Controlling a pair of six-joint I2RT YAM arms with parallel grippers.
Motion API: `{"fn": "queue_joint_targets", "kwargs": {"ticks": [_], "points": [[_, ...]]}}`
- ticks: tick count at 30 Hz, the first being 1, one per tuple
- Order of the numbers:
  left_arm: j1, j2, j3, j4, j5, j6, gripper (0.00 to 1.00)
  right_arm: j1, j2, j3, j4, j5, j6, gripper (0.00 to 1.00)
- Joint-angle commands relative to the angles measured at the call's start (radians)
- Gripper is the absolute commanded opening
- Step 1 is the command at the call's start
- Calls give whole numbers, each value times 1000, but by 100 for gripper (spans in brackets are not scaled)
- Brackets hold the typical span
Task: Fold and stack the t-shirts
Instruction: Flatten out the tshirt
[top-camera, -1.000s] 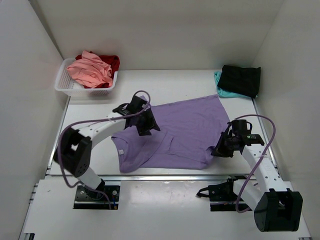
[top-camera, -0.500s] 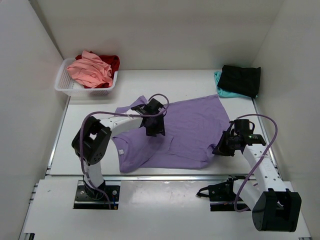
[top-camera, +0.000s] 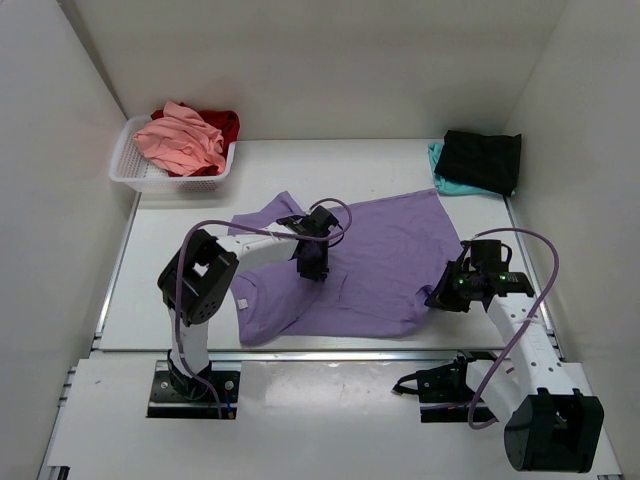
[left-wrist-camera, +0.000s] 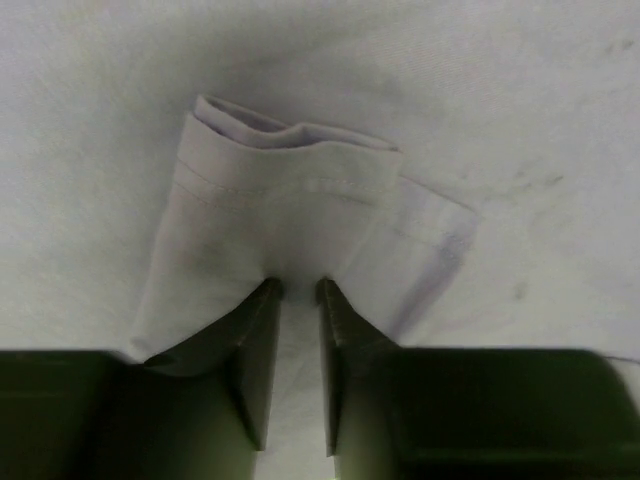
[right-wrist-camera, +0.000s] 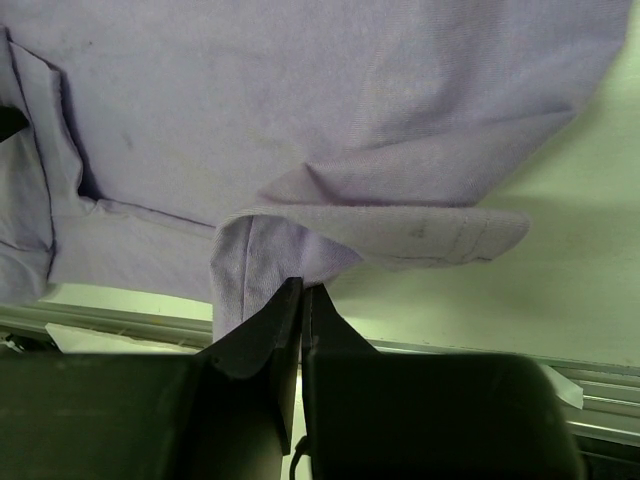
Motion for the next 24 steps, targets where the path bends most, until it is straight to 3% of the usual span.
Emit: {"fn": "queue_joint_targets", "kwargs": {"ticks": [1, 4, 6, 13, 22, 24], "points": [[5, 13, 6, -13, -42, 33, 30, -4, -21, 7, 12, 1, 15, 0], [5, 22, 6, -25, -43, 48, 20, -4, -22, 8, 4, -1, 15, 0], [7, 21, 6, -30, -43, 47, 0, -10, -22, 2, 8, -5, 5, 0], [65, -20, 133, -134, 21, 83, 0, -41, 11, 42, 13, -8, -15, 0], [365, -192, 755, -412, 216, 185, 0, -119, 87, 366, 28, 50, -52, 0], [398, -211, 815, -433, 246, 185, 0, -134, 82, 437, 48, 51, -51, 0]]}}
